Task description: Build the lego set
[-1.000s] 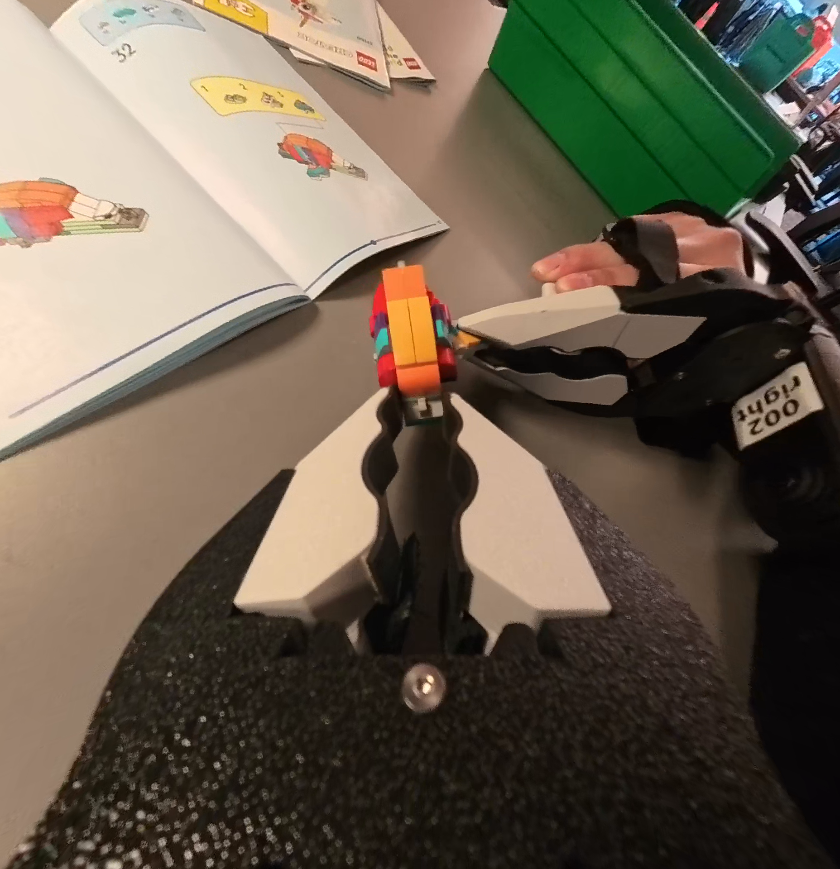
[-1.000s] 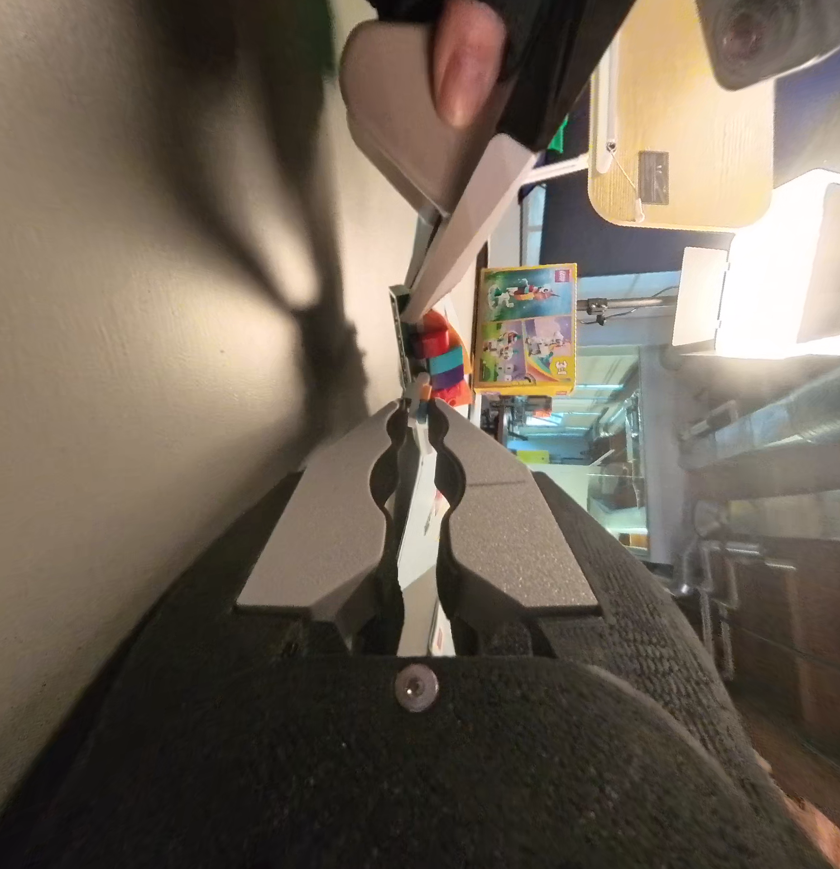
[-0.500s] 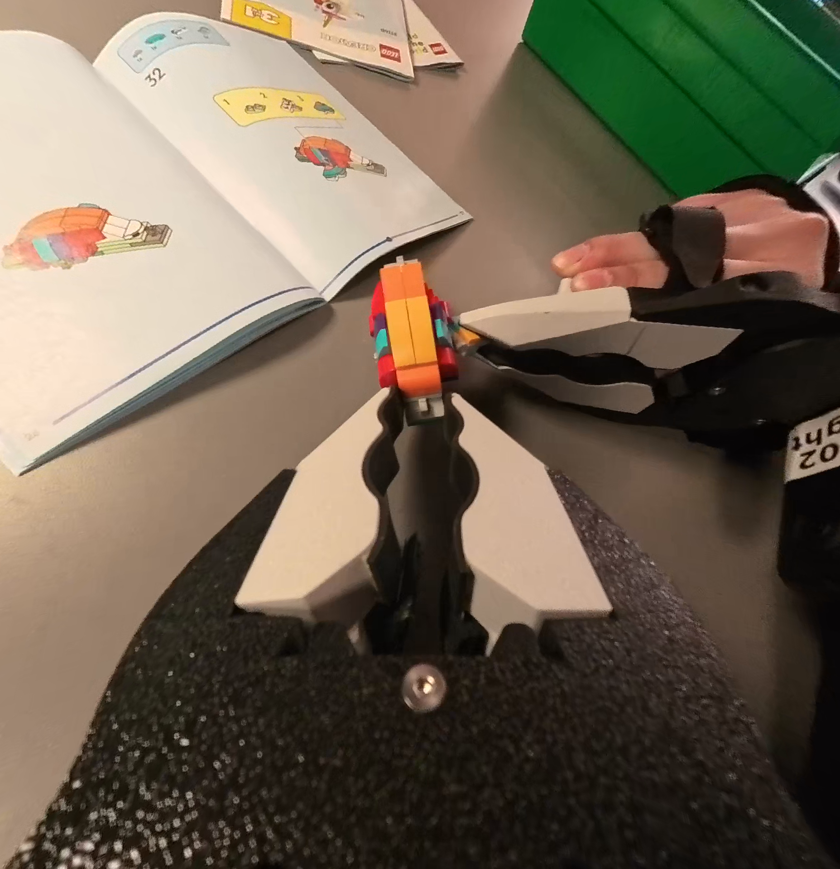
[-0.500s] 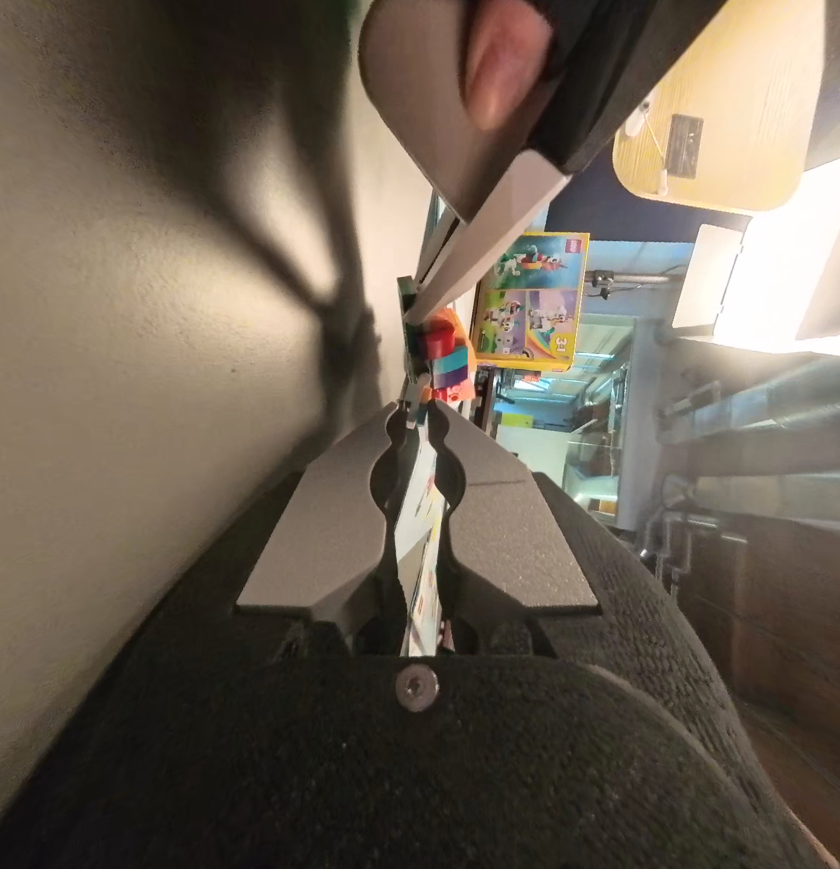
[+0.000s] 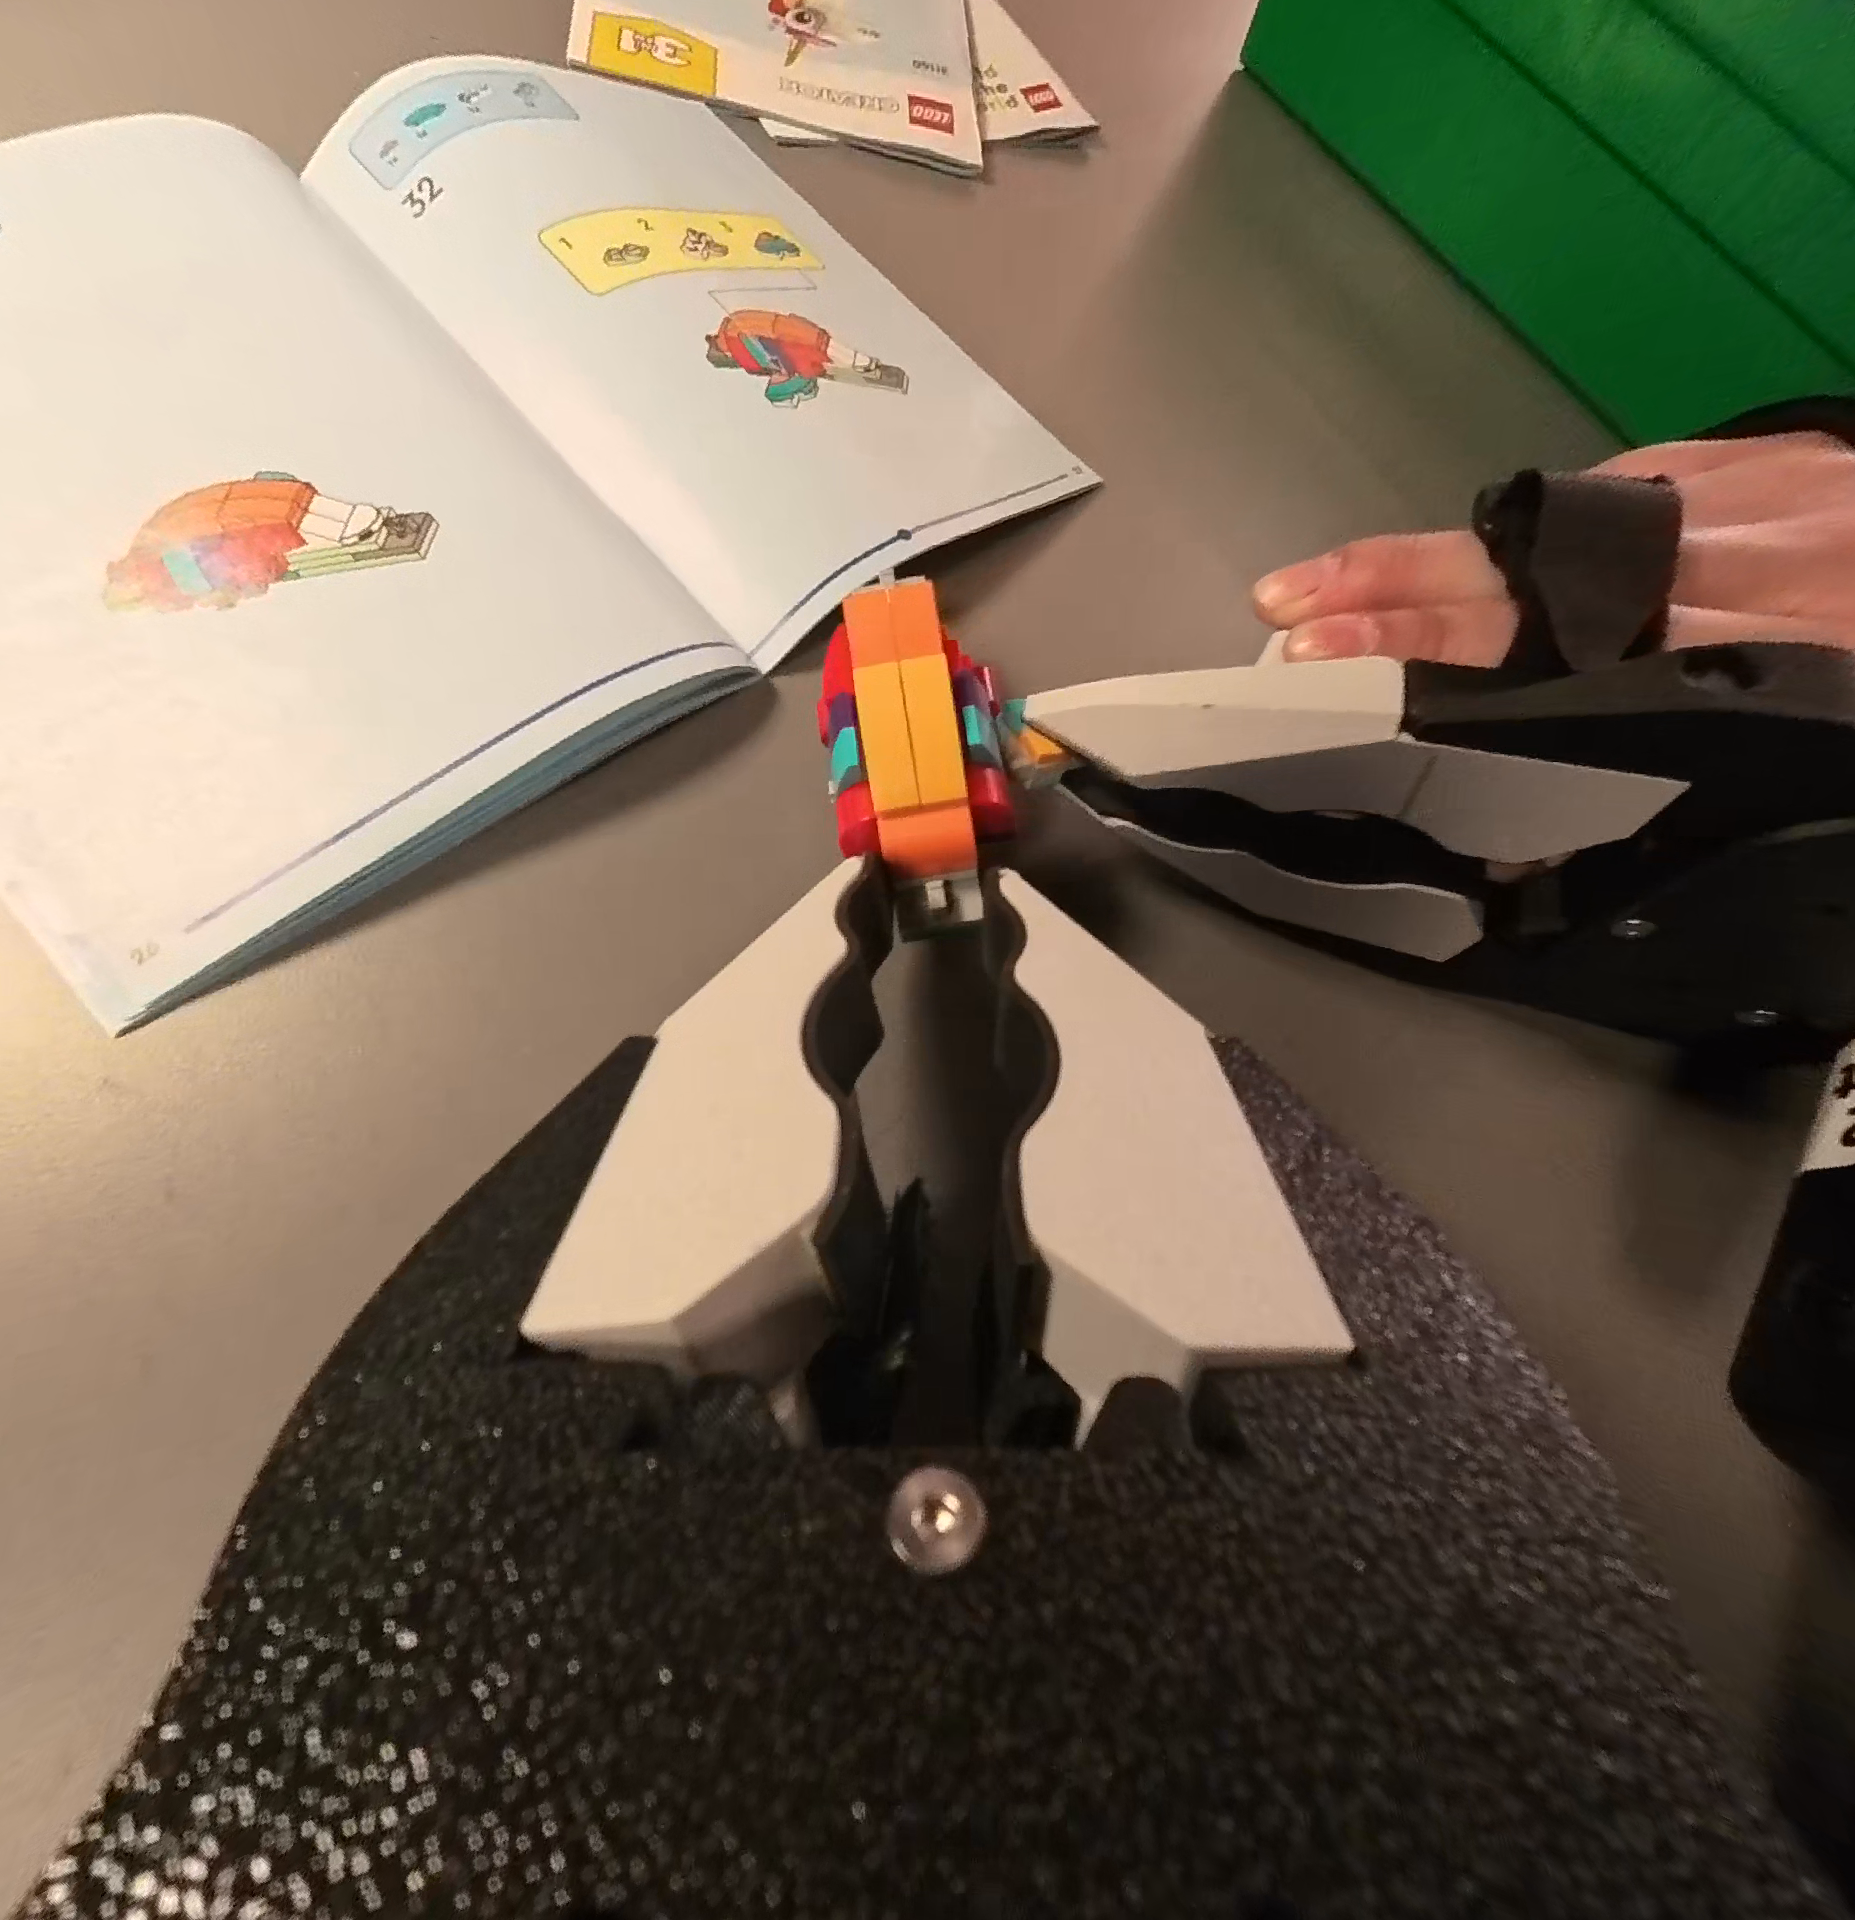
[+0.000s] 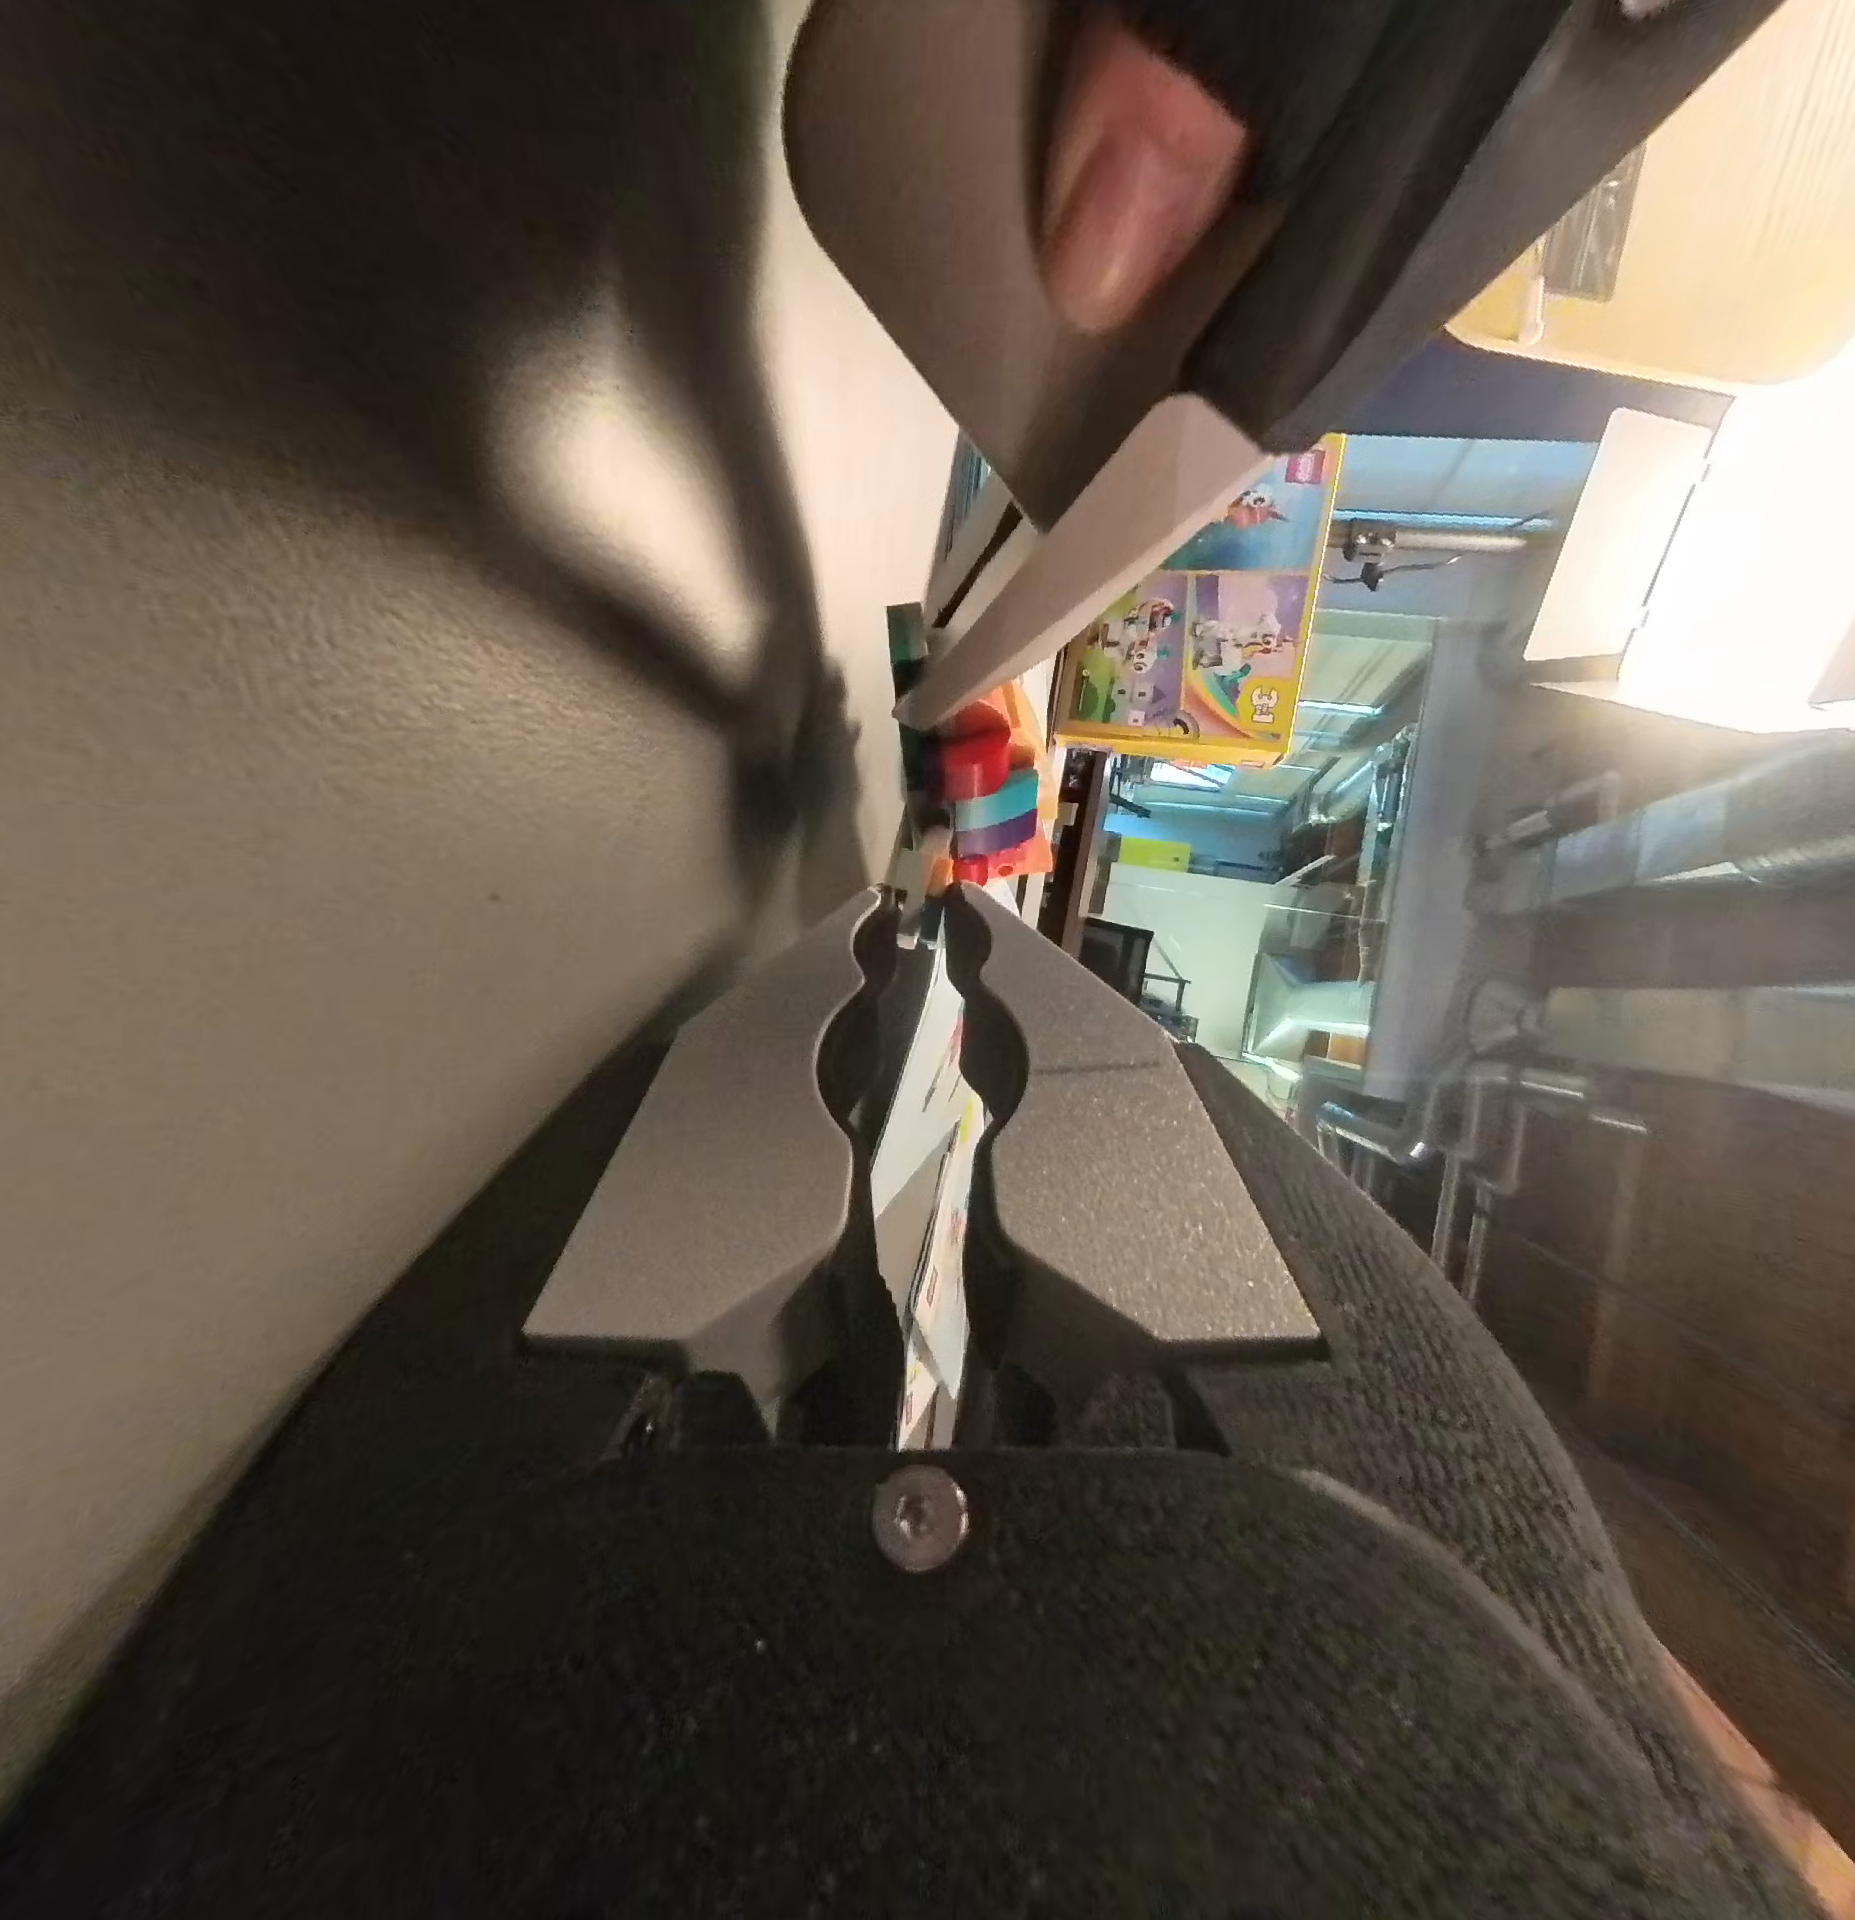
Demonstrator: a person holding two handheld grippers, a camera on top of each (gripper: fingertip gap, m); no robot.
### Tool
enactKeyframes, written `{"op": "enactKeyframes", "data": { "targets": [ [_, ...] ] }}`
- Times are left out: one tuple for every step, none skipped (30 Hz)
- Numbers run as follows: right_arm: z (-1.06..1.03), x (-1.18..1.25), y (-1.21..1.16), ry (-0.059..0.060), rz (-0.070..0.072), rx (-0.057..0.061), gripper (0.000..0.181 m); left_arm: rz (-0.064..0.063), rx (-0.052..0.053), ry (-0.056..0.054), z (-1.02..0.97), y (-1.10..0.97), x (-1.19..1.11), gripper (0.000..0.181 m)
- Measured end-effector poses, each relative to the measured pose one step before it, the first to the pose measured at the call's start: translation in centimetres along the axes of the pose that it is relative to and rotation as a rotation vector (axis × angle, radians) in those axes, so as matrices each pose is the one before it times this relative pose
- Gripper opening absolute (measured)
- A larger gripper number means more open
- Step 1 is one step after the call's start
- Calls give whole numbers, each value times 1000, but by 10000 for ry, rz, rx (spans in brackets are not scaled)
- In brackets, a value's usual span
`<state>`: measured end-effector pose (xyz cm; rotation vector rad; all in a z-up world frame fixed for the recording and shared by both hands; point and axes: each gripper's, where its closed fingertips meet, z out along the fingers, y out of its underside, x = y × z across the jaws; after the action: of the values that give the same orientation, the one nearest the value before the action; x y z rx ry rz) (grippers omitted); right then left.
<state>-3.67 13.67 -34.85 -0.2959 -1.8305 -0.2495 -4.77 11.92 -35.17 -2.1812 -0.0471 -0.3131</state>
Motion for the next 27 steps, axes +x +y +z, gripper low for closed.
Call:
{"op": "enactKeyframes", "data": {
  "targets": [
    [1, -17, 14, 0, -19, -2, 7, -25, 40, -18, 20, -66, -15, 16],
    [9, -20, 94, 16, -22, -16, 7, -13, 47, -31, 41, -75, -4, 16],
    [34, -9, 39, 4, -7, -15, 7, 2, -1, -38, 54, -29, -30, 16],
    [57, 15, 20, -1, 8, -26, 7, -8, 13, -39, 47, -73, -17, 16],
    [24, -10, 59, -3, 26, -31, 7, -7, 15, -42, 40, -69, -21, 15],
    [9, -19, 52, -14, 26, -31, 7, -12, -3, -39, 40, -26, -9, 15],
    [18, 3, 37, 3, 19, -39, 7, 16, 3, -44, 36, -32, -3, 15],
    [55, 36, 53, 20, 24, -47, 7, 17, 15, -42, 14, -40, 3, 15],
    [6, -13, 97, 24, 29, -67, 7, 40, 12, -54, 28, -51, 1, 16],
    [37, 20, 98, 33, 35, -98, 7, 4, 37, -54, 37, -95, 19, 16],
    [6, 15, 116, 24, 48, -116, 7, -4, 47, -53, 83, -90, 16, 16],
    [0, -7, 105, -4, 53, -78, 7, 58, -13, -40, 79, -3, 5, 16],
    [4, -18, 57, -10, 47, -36, 7, 51, -7, -21, 47, -9, 2, 16],
    [-4, 5, 43, 14, 12, -27, 7, 22, 42, -21, -4, -90, -15, 16],
    [3, 4, 19, 17, -7, -26, 7, 22, 31, -33, 17, -54, -18, 16],
    [12, -14, 34, 4, 6, -14, 7, 58, 19, -51, 10, -40, -17, 16],
    [-12, -22, 71, 4, 12, -28, 7, 46, 40, -53, 15, -84, 1, 16],
    [-61, 20, 67, 5, 1, -49, 7, 88, 26, -78, 18, -86, -2, 16],
    [-42, 22, 60, 2, -4, -40, 6, 91, 36, -101, 23, -121, -14, 16],
    [1, 33, 56, 20, -7, -52, 7, 34, 66, -86, 35, -139, 24, 16],
    [13, 77, 35, 50, -34, -56, 6, -45, 74, -41, 28, -124, 40, 16],
    [19, 49, -4, 40, -33, -32, 6, -46, 53, -3, 11, -59, 19, 15],
    [25, 9, 17, 18, 7, -15, 6, -65, 28, 14, 15, -24, 3, 15],
    [14, 0, 34, 7, 23, -17, 6, -68, 12, 23, 35, 10, -8, 16],
    [1, 19, 20, 7, 6, -20, 6, -46, 11, 5, 19, 5, -5, 16],
    [-25, 13, 14, 6, 3, -13, 6, 0, 1, -19, 13, 19, -11, 16],
    [-14, -8, 28, -5, 14, -10, 6, 33, -8, -28, 9, 14, -4, 16]
  ]
}}
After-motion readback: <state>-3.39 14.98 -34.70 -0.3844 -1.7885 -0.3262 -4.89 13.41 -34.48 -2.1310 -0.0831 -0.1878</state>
